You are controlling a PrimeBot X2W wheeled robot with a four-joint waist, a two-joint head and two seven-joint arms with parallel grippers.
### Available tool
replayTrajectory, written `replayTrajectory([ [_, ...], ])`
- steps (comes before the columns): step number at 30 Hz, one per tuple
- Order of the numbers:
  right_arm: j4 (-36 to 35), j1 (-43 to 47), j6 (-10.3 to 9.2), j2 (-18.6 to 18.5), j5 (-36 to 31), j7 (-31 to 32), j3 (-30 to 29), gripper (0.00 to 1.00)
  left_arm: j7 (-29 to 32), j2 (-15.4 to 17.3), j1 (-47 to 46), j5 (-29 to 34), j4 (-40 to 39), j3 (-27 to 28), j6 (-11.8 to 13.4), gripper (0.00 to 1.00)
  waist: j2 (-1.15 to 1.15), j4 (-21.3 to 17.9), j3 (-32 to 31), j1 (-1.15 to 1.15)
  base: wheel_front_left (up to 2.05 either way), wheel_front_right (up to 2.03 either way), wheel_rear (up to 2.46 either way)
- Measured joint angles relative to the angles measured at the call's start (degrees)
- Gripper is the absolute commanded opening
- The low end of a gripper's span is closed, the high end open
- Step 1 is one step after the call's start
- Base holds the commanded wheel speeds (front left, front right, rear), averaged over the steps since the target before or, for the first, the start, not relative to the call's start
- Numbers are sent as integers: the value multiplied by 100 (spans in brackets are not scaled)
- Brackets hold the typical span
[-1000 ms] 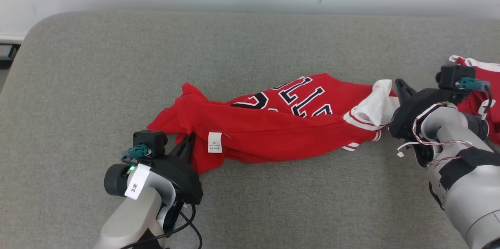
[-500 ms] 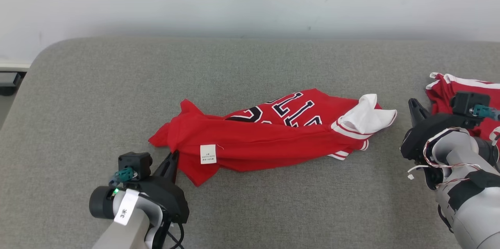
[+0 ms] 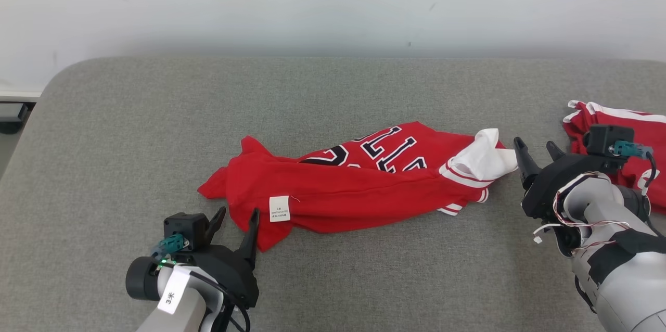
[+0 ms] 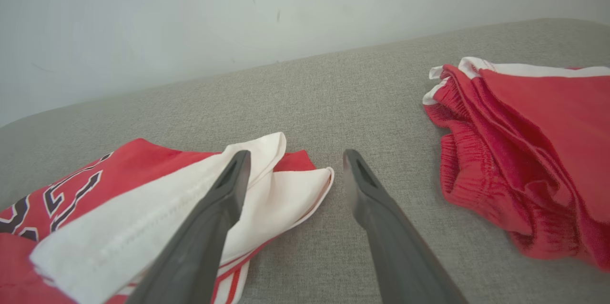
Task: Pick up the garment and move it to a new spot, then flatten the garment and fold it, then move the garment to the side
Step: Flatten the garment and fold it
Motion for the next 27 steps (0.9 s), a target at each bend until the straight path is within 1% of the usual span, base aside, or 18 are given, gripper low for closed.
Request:
replayTrajectory([
  [7, 34, -113, 0, 3, 44, 308, 43, 100, -3, -7, -29, 58, -179, -47, 49, 100, 0, 80, 109, 0, 0, 0, 0],
  [13, 141, -403, 0, 20, 102, 477, 26, 100, -1, -62, -208, 108, -266, -98, 53, 100, 1, 166, 249, 0, 0, 0, 0],
  [15, 221, -514, 0, 23, 121, 580, 19, 100, 13, -123, -257, 120, -345, -143, 52, 100, 1, 231, 340, 1, 0, 0, 0],
  [22, 377, -711, -2, 41, 144, 781, -2, 100, 92, -144, -346, 127, -396, -235, 53, 100, 1, 380, 565, 0, 0, 0, 0],
  [27, 510, -786, -145, 64, 142, 887, 21, 100, 143, -151, -346, 129, -431, -275, 53, 100, 1, 494, 706, 1, 0, 0, 0],
])
